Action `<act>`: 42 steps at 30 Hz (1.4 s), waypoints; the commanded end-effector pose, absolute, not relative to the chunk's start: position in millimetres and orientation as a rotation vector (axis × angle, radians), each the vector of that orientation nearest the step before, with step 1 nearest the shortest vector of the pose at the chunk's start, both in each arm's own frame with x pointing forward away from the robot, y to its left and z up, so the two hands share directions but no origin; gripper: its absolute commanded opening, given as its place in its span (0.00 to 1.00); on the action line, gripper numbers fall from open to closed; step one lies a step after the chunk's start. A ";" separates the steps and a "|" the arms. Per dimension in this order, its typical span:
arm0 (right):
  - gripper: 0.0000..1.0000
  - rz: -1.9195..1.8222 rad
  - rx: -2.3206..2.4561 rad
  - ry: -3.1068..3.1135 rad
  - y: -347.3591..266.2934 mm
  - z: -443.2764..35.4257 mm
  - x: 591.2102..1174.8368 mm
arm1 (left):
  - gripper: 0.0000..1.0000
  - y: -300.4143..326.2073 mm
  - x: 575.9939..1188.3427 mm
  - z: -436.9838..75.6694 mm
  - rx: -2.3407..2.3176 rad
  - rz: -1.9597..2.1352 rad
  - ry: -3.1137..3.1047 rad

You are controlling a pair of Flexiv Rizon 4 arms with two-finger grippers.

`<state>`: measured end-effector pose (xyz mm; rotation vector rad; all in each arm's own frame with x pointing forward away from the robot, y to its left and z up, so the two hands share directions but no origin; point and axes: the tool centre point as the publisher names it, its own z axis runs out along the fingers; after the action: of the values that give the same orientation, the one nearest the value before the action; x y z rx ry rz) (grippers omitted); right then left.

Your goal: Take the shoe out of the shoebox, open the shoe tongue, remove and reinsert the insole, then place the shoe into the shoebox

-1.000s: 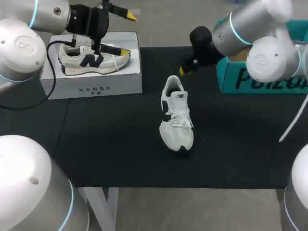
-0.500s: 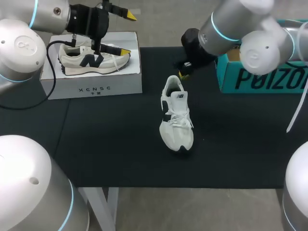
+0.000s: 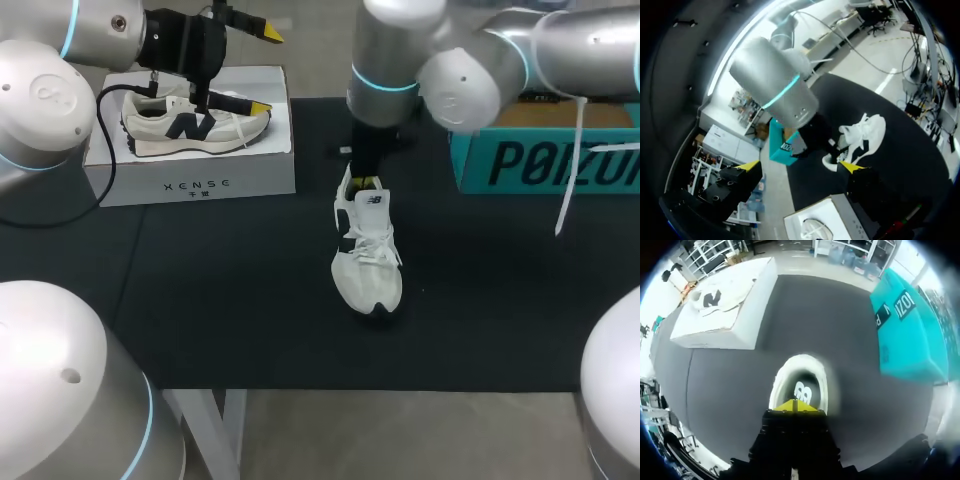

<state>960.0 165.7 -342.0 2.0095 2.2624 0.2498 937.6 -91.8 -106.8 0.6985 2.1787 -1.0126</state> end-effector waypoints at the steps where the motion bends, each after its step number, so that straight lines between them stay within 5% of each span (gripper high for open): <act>1: 0.00 -0.062 2.134 1.892 167.6 -360.1 969.7 | 1.00 -92.2 938.1 -106.6 0.700 -1.009 2.181; 22: 0.00 0.060 2.237 1.885 168.8 -411.4 956.1 | 1.00 -92.2 938.1 -106.6 0.700 -1.009 2.181; 42: 0.00 0.127 2.223 1.859 156.9 -336.0 936.4 | 1.00 -92.2 938.1 -106.6 0.700 -1.009 2.181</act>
<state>942.8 165.6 -342.5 2.2174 1.8482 0.1019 937.6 -91.8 -106.7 0.6985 2.1788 -1.0125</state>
